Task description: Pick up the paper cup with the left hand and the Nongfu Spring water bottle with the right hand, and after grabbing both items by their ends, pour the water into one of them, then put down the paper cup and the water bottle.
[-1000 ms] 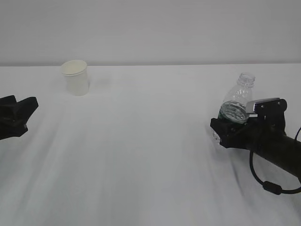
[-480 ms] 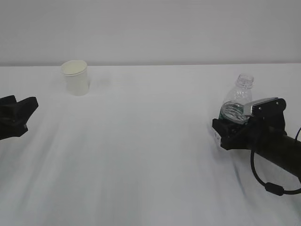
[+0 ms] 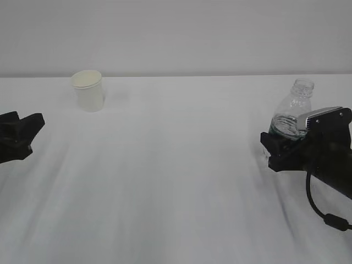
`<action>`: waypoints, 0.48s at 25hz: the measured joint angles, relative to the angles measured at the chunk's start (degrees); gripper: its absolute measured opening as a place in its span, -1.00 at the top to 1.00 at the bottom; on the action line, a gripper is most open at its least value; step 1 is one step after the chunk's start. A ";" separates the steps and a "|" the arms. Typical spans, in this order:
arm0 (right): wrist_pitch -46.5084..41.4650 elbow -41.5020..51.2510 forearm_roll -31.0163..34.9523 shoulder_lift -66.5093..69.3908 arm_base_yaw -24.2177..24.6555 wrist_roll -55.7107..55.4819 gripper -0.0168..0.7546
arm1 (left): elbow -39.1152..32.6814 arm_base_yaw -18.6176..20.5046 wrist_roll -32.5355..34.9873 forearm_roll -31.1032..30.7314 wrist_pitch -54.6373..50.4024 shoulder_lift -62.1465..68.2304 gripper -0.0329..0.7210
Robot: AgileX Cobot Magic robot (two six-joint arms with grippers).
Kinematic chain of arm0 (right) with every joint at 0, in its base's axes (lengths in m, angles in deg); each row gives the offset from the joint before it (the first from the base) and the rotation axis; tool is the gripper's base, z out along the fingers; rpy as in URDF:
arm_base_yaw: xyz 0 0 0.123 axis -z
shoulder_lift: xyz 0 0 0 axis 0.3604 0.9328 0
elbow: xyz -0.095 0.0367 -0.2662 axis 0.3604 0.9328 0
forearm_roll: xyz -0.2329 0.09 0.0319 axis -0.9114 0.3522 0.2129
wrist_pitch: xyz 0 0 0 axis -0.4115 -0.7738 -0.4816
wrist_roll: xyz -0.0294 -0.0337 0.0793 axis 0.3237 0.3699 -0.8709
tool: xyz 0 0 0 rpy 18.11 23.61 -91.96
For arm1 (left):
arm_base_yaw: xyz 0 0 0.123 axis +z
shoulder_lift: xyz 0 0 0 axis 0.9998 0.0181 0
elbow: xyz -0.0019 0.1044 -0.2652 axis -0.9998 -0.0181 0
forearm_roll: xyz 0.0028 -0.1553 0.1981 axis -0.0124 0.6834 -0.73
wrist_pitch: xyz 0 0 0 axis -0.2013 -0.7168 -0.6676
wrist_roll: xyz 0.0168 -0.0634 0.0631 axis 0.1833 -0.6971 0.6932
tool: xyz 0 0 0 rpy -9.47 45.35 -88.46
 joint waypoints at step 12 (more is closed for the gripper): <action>0.00 0.64 1.02 -0.42 0.00 0.46 -0.15 | 0.00 0.00 0.00 0.00 0.00 0.00 -0.16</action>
